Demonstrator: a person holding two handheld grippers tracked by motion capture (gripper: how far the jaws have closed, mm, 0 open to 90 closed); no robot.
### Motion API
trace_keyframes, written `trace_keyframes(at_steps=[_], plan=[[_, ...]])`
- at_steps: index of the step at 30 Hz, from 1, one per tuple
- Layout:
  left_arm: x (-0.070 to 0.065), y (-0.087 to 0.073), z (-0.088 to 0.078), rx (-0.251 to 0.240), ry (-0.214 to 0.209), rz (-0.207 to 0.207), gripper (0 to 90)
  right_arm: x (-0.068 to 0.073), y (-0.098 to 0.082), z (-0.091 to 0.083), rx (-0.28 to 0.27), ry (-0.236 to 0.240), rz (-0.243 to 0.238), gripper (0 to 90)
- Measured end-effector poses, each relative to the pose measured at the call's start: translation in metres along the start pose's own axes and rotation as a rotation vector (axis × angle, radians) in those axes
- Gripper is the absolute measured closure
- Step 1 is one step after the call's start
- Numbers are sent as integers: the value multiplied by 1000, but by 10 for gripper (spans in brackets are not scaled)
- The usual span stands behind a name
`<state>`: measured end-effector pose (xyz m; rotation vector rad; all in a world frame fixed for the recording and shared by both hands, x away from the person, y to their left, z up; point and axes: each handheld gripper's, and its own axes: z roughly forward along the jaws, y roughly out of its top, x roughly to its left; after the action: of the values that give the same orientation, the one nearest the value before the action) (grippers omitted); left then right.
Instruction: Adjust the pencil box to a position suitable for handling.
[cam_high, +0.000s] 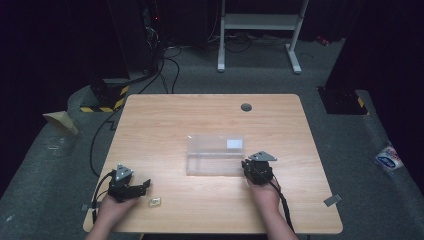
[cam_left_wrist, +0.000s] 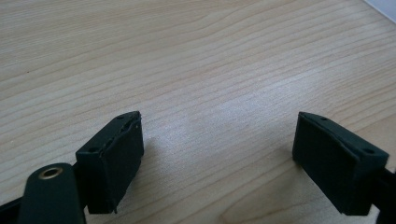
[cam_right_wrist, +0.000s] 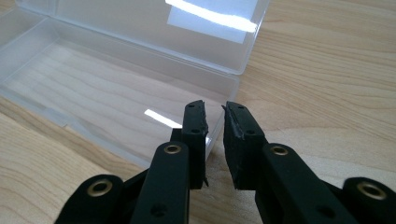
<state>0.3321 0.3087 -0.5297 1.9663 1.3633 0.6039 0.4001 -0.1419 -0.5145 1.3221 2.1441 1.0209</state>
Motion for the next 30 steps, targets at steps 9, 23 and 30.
trace_keyframes(at_steps=[9, 23, 30], plan=[[0, 0, 0, -2, 0, 0, 168, -7, 3, -7, -33, 1, 19, 680], [0, 0, 0, -2, 4, 0, 168, -55, -17, -39, -83, -81, 47, 405], [0, 0, 0, 0, 20, -11, 169, -87, -41, -56, -4, -120, 81, 299]])
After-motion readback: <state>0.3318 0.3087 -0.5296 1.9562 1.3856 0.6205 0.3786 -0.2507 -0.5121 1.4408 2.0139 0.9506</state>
